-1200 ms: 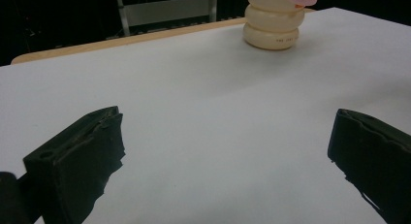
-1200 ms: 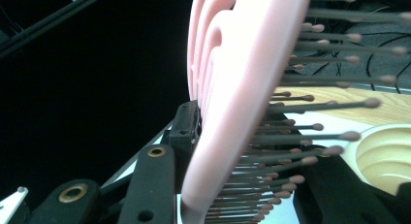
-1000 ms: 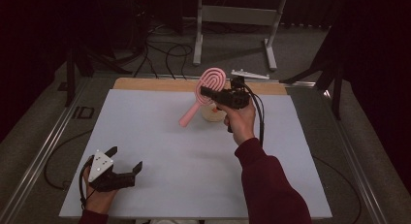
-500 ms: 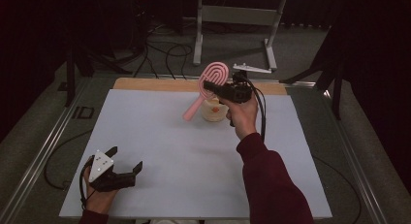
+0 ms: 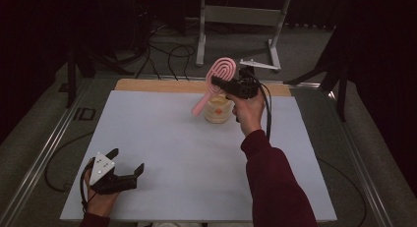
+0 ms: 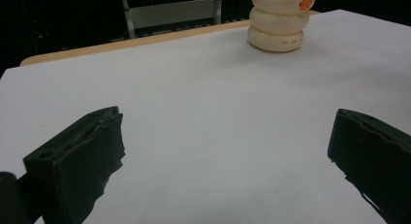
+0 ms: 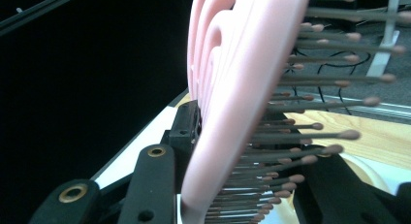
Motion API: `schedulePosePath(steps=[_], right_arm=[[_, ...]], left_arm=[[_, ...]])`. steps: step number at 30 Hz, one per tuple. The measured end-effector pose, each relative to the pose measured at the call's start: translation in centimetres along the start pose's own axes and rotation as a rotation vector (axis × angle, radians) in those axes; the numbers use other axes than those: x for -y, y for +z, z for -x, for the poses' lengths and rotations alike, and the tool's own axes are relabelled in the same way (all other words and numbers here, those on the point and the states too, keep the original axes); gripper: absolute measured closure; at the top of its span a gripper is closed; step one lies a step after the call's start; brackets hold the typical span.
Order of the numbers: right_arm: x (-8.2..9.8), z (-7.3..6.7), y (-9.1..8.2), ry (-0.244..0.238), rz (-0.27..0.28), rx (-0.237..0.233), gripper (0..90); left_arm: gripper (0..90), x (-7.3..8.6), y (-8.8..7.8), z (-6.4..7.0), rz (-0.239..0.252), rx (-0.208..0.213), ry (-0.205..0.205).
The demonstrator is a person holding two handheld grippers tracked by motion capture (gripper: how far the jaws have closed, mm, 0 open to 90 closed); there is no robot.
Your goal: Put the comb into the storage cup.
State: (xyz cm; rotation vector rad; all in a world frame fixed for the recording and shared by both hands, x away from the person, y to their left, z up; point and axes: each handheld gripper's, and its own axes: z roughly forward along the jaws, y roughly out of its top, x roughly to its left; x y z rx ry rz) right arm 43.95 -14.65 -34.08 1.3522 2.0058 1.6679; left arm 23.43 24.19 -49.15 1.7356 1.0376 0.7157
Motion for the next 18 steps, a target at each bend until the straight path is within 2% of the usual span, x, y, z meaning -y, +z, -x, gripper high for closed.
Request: schedulePosePath(steps=[8, 18], right_arm=[[-0.2, 1.2, -0.3, 0.025, 0.023, 0.031, 64.0], [-0.4, 2.0, -0.7, 0.054, 0.059, 0.074, 64.0]], left_arm=[[0.1, 0.0, 0.0, 0.0, 0.000, 0.002, 0.000], [0.1, 0.0, 0.0, 0.0, -0.001, 0.004, 0.001]])
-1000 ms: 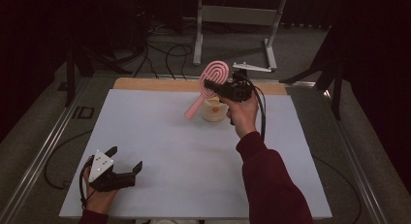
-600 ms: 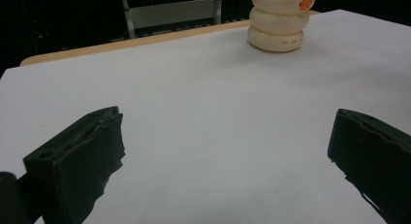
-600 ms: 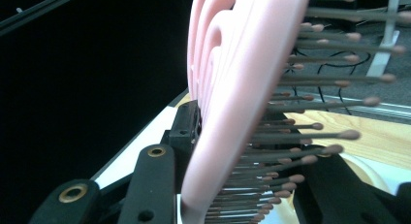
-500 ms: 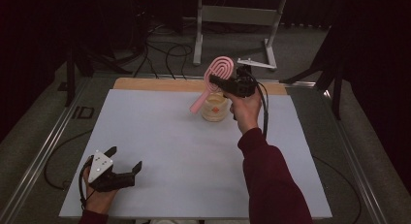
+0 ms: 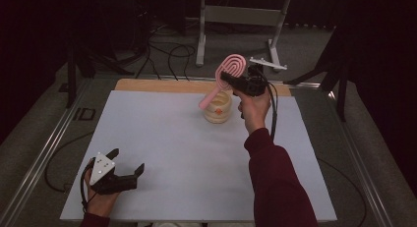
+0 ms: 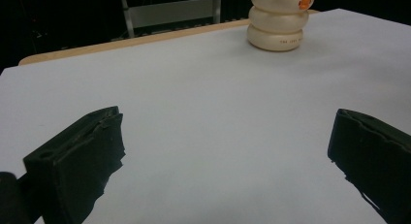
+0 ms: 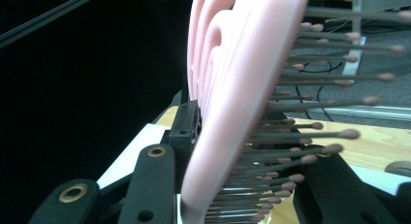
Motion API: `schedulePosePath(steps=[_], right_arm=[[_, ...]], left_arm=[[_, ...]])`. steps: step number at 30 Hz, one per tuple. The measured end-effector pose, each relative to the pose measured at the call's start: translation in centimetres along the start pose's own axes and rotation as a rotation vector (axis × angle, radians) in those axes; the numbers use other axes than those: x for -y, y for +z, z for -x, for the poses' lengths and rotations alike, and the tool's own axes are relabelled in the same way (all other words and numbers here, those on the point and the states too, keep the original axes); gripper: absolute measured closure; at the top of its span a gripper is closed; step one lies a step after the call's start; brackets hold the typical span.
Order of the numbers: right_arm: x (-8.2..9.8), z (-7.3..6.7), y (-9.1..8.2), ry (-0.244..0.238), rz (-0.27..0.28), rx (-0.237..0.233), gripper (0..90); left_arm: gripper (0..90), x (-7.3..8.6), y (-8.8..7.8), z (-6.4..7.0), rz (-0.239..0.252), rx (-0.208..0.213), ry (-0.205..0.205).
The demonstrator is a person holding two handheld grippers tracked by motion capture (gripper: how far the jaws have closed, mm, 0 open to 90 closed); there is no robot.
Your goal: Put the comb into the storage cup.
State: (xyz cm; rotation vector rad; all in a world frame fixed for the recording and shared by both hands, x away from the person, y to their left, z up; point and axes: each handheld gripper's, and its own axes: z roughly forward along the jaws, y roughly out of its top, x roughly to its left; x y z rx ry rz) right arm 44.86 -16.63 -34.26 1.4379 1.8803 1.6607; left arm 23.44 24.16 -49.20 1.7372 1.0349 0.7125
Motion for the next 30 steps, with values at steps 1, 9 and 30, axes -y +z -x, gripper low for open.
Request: schedulePosePath(steps=[1, 9, 30], right_arm=[[0.0, 0.1, 0.0, 0.000, 0.003, 0.005, 64.0], [-0.2, 0.5, 0.1, 0.011, 0.011, 0.024, 64.0], [-0.6, 1.9, 0.2, 0.020, 0.059, 0.110, 64.0]], left_arm=[[0.1, 0.0, 0.0, 0.0, 0.000, 0.000, 0.000], [0.1, 0.0, -0.1, 0.0, 0.003, -0.002, -0.007], [0.1, 0.1, -0.3, -0.3, 0.008, -0.006, -0.020]])
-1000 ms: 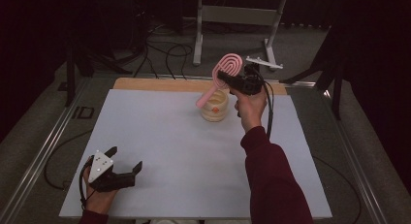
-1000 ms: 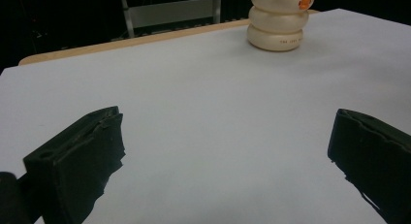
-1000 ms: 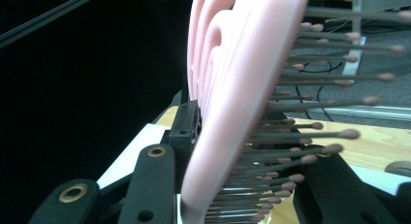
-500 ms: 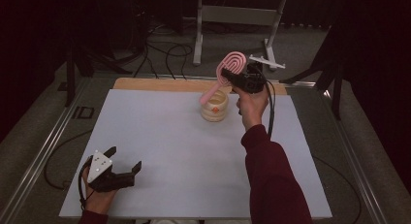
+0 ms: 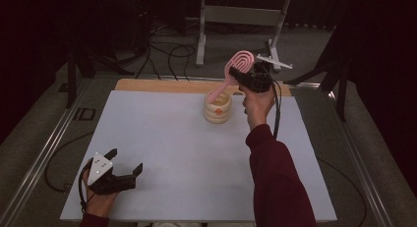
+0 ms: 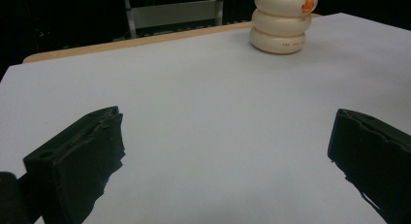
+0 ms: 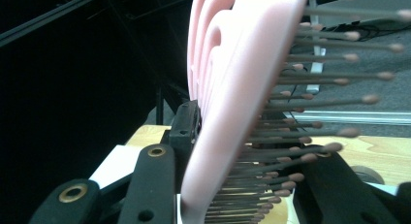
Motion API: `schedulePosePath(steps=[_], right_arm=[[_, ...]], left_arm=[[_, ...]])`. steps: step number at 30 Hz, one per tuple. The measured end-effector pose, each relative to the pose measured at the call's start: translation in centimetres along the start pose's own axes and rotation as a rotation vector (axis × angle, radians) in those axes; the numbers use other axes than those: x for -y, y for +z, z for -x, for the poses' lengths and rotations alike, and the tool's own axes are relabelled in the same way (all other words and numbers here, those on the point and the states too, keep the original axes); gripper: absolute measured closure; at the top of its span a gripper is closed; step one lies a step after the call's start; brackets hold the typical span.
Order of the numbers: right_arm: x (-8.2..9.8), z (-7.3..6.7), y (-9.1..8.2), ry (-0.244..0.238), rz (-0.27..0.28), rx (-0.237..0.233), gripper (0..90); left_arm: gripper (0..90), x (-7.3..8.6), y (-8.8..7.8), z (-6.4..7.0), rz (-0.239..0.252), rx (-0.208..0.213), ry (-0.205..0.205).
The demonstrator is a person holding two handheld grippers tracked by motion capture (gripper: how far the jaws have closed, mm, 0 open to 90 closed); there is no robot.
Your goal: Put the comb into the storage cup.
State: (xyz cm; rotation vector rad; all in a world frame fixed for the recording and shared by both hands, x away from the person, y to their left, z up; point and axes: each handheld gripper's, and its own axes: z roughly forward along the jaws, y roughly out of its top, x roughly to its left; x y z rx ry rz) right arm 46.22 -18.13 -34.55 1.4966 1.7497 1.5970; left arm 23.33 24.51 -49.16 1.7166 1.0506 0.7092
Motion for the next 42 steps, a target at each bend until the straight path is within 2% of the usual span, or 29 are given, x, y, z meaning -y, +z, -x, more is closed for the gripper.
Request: schedulePosePath(steps=[14, 26, 42], right_arm=[[0.4, 0.0, 0.6, -0.025, 0.009, 0.051, 64.0], [0.8, 0.3, 0.8, -0.018, 0.031, 0.087, 64.0], [1.8, 0.7, 1.5, -0.029, 0.028, 0.127, 64.0]], left_arm=[[0.1, 0.0, -0.1, 0.0, 0.004, -0.003, -0.006], [0.1, 0.0, -0.2, -0.1, 0.008, -0.008, -0.007], [0.1, 0.1, -0.3, -0.1, 0.004, -0.009, -0.008]])
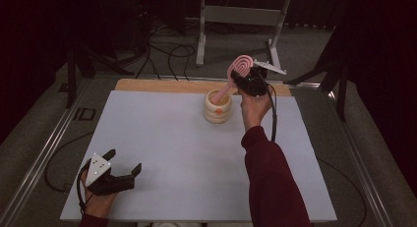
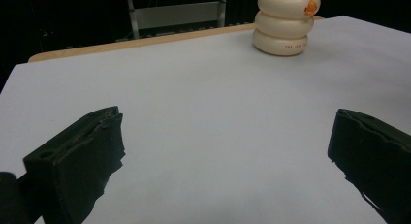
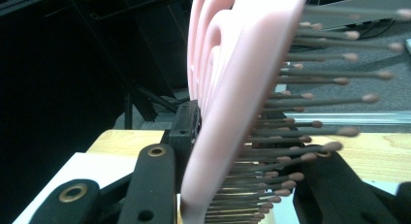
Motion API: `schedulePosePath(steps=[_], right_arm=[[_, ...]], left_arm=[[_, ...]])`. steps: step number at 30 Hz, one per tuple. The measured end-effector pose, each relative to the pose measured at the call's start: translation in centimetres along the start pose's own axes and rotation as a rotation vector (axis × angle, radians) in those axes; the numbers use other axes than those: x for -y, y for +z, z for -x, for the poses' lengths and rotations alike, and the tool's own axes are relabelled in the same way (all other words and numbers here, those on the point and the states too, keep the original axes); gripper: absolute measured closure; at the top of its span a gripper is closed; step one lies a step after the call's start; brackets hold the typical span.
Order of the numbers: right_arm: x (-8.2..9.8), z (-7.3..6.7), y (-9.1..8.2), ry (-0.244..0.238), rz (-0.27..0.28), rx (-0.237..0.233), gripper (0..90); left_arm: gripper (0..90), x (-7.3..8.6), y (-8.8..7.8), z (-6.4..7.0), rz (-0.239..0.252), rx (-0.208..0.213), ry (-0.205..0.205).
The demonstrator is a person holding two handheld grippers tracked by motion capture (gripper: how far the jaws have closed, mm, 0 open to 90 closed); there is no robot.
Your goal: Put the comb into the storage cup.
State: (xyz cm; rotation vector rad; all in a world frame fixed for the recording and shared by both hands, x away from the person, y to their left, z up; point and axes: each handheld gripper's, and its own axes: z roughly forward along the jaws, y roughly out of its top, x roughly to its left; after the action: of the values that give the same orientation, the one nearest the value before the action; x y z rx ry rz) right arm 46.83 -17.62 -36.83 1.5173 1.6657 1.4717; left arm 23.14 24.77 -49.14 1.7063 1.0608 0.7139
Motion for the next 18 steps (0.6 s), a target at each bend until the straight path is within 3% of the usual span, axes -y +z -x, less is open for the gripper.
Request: schedulePosePath(steps=[18], right_arm=[[1.3, -0.2, 1.1, -0.004, -0.021, 0.015, 64.0]], left_arm=[[0.1, 0.1, -0.1, -0.1, 0.001, -0.002, -0.002]])
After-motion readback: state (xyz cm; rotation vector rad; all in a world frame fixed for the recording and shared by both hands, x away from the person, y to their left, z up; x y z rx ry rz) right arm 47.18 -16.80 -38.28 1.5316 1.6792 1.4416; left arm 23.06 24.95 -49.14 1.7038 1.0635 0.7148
